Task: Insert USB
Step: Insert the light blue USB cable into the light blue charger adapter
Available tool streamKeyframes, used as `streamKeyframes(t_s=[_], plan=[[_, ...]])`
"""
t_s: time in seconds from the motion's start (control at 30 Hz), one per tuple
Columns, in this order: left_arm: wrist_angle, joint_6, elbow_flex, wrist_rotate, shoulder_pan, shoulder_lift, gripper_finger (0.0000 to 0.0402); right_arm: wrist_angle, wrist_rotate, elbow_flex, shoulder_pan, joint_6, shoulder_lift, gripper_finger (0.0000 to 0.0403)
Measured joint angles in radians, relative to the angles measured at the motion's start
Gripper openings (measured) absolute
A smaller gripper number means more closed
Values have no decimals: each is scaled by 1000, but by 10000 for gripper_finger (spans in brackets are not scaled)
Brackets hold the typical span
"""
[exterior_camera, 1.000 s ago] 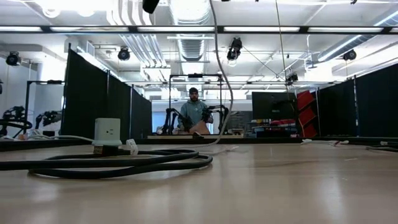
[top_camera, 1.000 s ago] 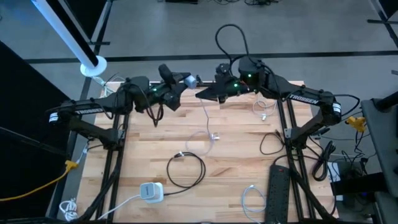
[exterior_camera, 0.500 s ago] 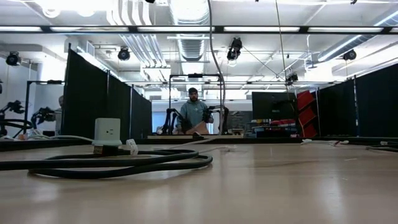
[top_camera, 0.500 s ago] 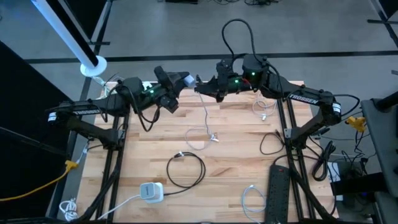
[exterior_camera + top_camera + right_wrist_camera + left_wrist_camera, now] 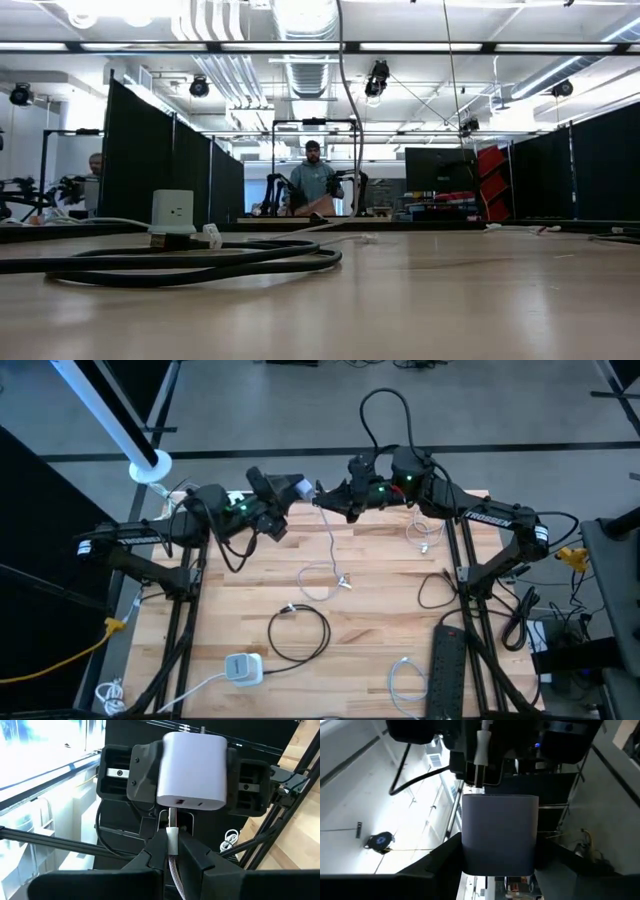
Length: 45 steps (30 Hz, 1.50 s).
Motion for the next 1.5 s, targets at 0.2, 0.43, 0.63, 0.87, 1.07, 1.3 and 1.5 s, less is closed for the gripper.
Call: streamKeyframes(t_s=[0.2, 0.43, 0.63, 0.87, 1.07, 1.3, 1.5], plan=[[-1, 6, 0, 9, -4, 0, 195, 0, 3, 0, 0, -2, 0, 17], [0, 6, 0, 55, -7, 1, 195, -1, 6, 0, 0, -2, 0, 17], [1, 5, 0, 73, -7, 1, 195, 0, 8, 0, 1, -9, 0, 17], [1, 4, 0, 106, -11, 1, 195, -1, 7, 0, 1, -10, 0, 17], [-5, 54, 0, 106, -22, 3, 195, -5, 21, 0, 2, -10, 0, 17], [-16, 37, 1, 112, -26, 10, 195, -8, 36, -2, 2, -10, 0, 17], [-19, 21, 1, 105, -40, 7, 195, -8, 44, -2, 2, -28, 0, 17]])
